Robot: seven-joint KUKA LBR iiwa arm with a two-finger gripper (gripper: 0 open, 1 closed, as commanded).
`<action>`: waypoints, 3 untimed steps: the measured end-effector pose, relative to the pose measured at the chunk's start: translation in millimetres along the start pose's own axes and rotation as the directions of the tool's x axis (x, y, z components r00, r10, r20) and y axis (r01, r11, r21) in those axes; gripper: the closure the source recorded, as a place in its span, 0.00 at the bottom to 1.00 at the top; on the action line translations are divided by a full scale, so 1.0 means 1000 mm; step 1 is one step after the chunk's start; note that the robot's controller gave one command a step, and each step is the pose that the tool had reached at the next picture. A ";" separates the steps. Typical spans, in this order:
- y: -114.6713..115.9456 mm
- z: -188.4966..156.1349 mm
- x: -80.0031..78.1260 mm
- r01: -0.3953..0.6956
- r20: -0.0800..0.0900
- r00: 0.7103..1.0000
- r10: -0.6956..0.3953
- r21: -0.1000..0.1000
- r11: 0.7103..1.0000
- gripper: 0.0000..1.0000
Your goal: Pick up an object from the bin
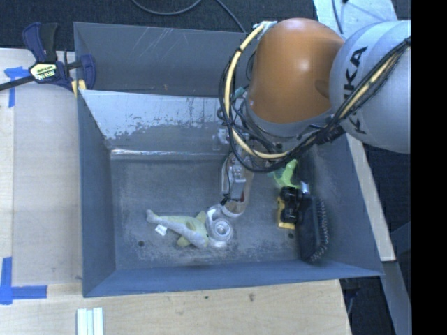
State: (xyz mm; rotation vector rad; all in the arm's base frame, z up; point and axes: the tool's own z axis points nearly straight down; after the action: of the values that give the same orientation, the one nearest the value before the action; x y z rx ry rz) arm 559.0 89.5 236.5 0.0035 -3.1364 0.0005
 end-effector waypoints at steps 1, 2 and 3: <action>0.000 -0.005 -0.001 -0.002 0.008 1.000 0.002 -0.001 1.000 0.00; 0.018 0.039 0.027 0.023 0.012 1.000 -0.023 -0.001 1.000 0.00; 0.022 0.085 0.027 0.148 0.010 0.989 -0.148 -0.001 0.989 0.00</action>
Offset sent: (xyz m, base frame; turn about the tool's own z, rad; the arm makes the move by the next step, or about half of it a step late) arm -0.0585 0.0381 -0.0845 -0.0494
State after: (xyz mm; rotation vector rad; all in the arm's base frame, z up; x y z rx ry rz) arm 531.6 111.3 151.7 0.2373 -3.1369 -0.0031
